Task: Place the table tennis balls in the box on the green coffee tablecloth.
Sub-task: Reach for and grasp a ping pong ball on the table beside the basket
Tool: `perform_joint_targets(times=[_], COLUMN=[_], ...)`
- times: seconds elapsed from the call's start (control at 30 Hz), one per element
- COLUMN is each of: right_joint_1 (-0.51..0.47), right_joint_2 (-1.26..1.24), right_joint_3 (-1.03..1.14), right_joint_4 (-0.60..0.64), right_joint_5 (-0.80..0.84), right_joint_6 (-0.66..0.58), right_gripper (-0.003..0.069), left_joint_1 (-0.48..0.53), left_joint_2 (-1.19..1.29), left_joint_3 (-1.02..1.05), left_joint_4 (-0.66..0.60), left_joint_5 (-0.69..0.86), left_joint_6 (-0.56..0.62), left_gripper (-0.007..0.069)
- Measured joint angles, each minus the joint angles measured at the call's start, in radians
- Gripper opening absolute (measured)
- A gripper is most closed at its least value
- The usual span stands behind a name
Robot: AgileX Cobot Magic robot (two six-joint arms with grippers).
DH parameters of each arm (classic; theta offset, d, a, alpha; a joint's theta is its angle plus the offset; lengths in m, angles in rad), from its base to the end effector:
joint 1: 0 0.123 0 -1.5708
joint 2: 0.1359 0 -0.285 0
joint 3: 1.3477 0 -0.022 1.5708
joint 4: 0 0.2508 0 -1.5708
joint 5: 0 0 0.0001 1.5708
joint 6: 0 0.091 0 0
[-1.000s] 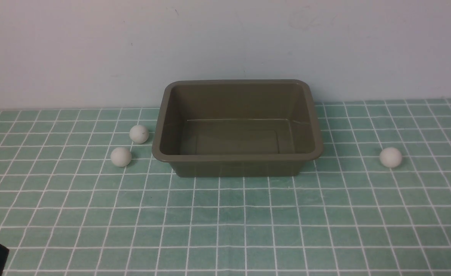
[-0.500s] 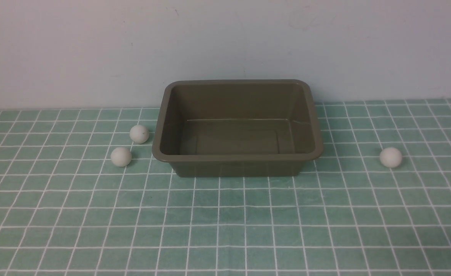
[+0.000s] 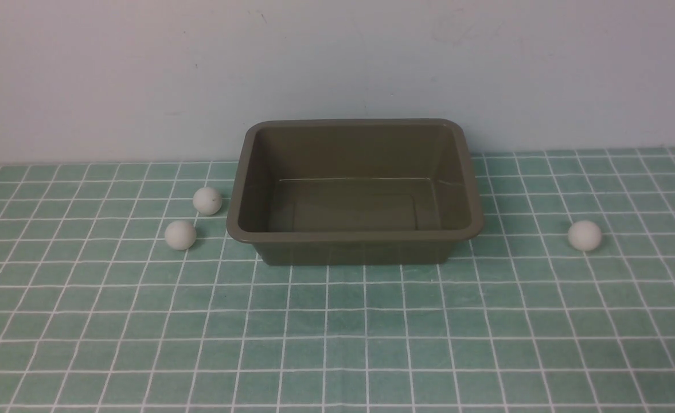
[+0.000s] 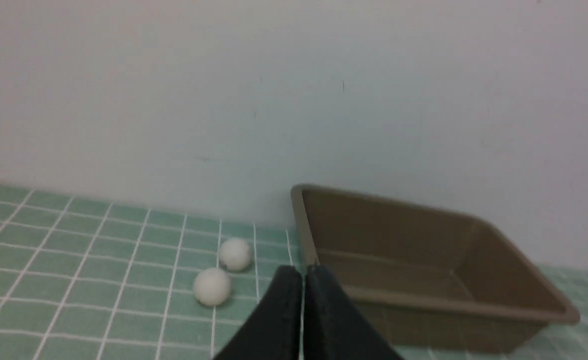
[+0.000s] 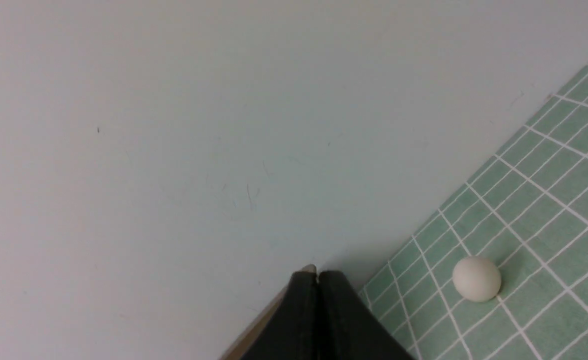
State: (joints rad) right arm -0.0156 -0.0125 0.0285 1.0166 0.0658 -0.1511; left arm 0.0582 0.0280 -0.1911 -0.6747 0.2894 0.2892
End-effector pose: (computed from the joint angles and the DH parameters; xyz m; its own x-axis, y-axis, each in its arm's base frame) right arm 0.0566 0.0043 0.2011 -0.0069 0.7598 -0.6501 -0.0539 0.6489 0.7590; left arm 0.0467 -0.0136 0.2548 -0.0227 -0.3530 -0.9353 0.1205 0.9278 -0.3531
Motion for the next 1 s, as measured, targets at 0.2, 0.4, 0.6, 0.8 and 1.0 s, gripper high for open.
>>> perform_joint_targets(times=[0.2, 0.4, 0.6, 0.8, 1.0], right_joint_1=[0.0, 0.0, 0.0, 0.0, 0.0], right_joint_2=[0.0, 0.0, 0.0, 0.0, 0.101], right_joint_3=[0.0, 0.0, 0.0, -0.087, -0.313], right_joint_4=[0.225, 0.384, 0.315, 0.193, 0.119], right_joint_5=[-0.074, -0.142, -0.066, 0.171, 0.354], right_joint_6=[0.001, 0.001, -0.093, -0.346, -0.541], right_gripper=[-0.0018, -0.0018, -0.0018, -0.0018, -0.0014], left_joint_1=[0.0, 0.0, 0.0, 0.0, 0.0], left_joint_2=[0.271, 0.673, 0.996, 1.282, 1.531], left_joint_3=[-0.126, -0.361, -0.576, -0.726, -0.849], left_joint_4=[0.011, 0.015, 0.017, 0.025, 0.027], left_joint_5=[0.199, 0.264, 0.32, 0.341, 0.304], left_joint_6=[0.179, 0.318, 0.4, 0.501, 0.559], left_gripper=[-0.0004, 0.0008, 0.0083, 0.022, 0.0312])
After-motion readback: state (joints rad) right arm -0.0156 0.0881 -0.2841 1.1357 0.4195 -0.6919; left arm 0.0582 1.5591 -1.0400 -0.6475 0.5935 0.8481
